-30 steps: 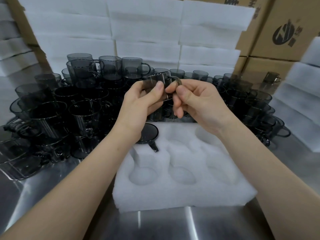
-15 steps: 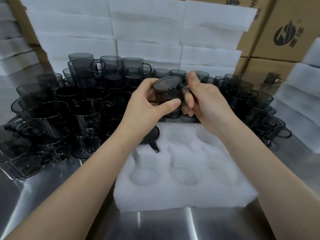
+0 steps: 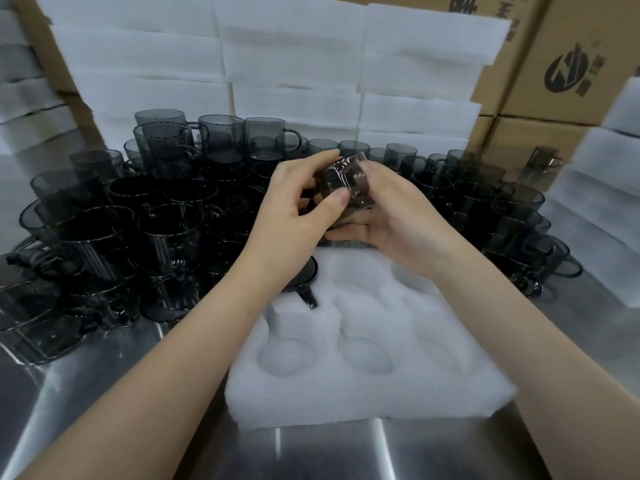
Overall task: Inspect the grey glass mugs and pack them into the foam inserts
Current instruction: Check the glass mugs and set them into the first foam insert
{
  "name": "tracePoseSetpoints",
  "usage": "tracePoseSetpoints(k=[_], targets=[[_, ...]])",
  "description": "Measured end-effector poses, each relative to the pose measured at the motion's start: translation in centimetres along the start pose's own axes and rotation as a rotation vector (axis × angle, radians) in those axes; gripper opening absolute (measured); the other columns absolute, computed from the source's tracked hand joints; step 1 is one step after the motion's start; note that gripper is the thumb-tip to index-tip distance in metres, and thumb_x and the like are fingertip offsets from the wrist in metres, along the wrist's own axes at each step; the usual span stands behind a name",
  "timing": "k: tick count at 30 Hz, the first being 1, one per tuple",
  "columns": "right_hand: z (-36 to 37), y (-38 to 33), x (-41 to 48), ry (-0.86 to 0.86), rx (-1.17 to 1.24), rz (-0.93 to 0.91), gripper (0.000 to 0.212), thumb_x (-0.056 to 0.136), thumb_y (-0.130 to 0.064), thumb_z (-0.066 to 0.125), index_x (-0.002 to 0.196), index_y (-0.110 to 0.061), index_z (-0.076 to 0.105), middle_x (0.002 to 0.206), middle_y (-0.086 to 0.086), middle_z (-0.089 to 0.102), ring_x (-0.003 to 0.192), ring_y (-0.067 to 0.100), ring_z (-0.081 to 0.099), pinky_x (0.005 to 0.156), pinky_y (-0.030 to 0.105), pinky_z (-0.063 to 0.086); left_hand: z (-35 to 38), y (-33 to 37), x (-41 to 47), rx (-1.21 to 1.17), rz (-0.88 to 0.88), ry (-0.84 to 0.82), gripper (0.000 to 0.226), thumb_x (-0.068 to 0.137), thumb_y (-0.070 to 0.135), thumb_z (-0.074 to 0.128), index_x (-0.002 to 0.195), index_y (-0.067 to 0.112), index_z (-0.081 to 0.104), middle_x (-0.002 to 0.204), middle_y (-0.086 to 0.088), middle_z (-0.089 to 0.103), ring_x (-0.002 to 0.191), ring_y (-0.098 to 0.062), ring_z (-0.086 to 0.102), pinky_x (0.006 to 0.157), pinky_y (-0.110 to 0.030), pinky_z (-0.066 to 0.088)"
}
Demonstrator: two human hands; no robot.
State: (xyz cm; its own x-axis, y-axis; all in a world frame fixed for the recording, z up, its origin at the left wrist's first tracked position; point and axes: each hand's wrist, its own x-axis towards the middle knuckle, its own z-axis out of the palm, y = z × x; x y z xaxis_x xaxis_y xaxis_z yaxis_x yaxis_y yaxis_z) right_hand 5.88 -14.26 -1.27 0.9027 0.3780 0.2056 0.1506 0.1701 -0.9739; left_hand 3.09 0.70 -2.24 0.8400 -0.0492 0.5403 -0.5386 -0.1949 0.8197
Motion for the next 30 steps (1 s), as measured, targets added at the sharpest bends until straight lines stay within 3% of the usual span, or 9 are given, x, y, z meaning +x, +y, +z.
tracePoseSetpoints(k=[3, 6, 9, 15, 18, 22, 26, 30], targets=[[-0.03, 0.31, -0.05, 0.059, -0.114, -0.115, 0.032, 0.096, -0.032, 0.051, 0.122, -0.017, 0.061, 0.118, 0.017, 0.066, 0.103, 0.041, 0.065, 0.078, 0.045, 0.057, 0.17, 0.18, -0.29, 0.114, 0.074, -0.036, 0.054, 0.079, 0.02, 0.065, 0.131, 0.027, 0.053, 0.125, 0.005, 0.054, 0.12, -0.009, 0.051, 0.104, -0.036, 0.044], [0.17, 0.31, 0.09, 0.165, -0.215, -0.174, 0.032, 0.094, -0.036, 0.052, 0.12, -0.024, 0.065, 0.116, 0.006, 0.069, 0.108, 0.027, 0.066, 0.078, 0.041, 0.058, 0.42, 0.09, -0.3, 0.186, 0.083, 0.013, 0.062, 0.073, 0.02, 0.082, 0.129, 0.025, 0.056, 0.122, 0.009, 0.061, 0.114, -0.004, 0.055, 0.102, -0.028, 0.044], [0.15, 0.15, 0.1, 0.218, -0.233, -0.162, 0.026, 0.102, -0.033, 0.047, 0.118, -0.025, 0.066, 0.107, 0.002, 0.072, 0.097, 0.017, 0.07, 0.067, 0.031, 0.057, 0.53, 0.05, -0.33, 0.177, 0.089, 0.041, 0.057, 0.068, 0.017, 0.085, 0.12, 0.022, 0.061, 0.111, 0.013, 0.065, 0.106, -0.005, 0.061, 0.097, -0.032, 0.049], [-0.34, -0.5, -0.14, 0.237, -0.072, -0.094, 0.034, 0.103, -0.031, 0.042, 0.114, -0.011, 0.068, 0.096, 0.01, 0.075, 0.081, 0.024, 0.072, 0.061, 0.033, 0.058, 0.39, -0.18, -0.53, 0.061, 0.115, -0.022, 0.058, 0.066, 0.003, 0.083, 0.116, 0.019, 0.057, 0.112, 0.016, 0.063, 0.11, -0.001, 0.061, 0.1, -0.028, 0.048], [-0.49, -0.57, 0.0, 0.196, 0.064, -0.003, 0.039, 0.103, -0.032, 0.041, 0.112, -0.004, 0.067, 0.096, 0.016, 0.073, 0.08, 0.027, 0.071, 0.061, 0.034, 0.057, 0.4, -0.15, -0.65, 0.031, 0.152, -0.047, 0.062, 0.068, -0.003, 0.08, 0.116, 0.025, 0.052, 0.122, 0.011, 0.059, 0.118, 0.001, 0.056, 0.102, -0.02, 0.043], [-0.25, -0.5, 0.01, -0.045, 0.29, 0.182, 0.06, 0.096, -0.052, 0.04, 0.13, -0.006, 0.056, 0.116, 0.023, 0.064, 0.1, 0.038, 0.064, 0.072, 0.042, 0.057, 0.29, -0.19, -0.6, 0.048, 0.135, -0.042, 0.064, 0.071, -0.007, 0.074, 0.114, 0.031, 0.046, 0.132, 0.01, 0.053, 0.115, 0.009, 0.053, 0.092, -0.008, 0.042], [-0.28, -0.14, 0.0, 0.01, 0.076, 0.093, 0.059, 0.091, -0.053, 0.047, 0.121, -0.005, 0.062, 0.112, 0.024, 0.068, 0.089, 0.037, 0.07, 0.072, 0.042, 0.058, 0.47, -0.35, -0.34, 0.275, 0.1, -0.004, 0.065, 0.073, 0.007, 0.077, 0.129, 0.019, 0.047, 0.127, 0.005, 0.053, 0.12, -0.011, 0.044, 0.088, 0.002, 0.031], [-0.3, 0.11, 0.06, 0.159, -0.062, -0.007, 0.044, 0.098, -0.044, 0.047, 0.108, -0.007, 0.07, 0.102, 0.017, 0.073, 0.092, 0.033, 0.072, 0.069, 0.037, 0.058, 0.45, 0.14, -0.36, 0.308, 0.086, -0.006, 0.069, 0.075, 0.027, 0.081, 0.136, 0.02, 0.05, 0.123, 0.014, 0.054, 0.121, -0.011, 0.048, 0.104, -0.02, 0.035]])
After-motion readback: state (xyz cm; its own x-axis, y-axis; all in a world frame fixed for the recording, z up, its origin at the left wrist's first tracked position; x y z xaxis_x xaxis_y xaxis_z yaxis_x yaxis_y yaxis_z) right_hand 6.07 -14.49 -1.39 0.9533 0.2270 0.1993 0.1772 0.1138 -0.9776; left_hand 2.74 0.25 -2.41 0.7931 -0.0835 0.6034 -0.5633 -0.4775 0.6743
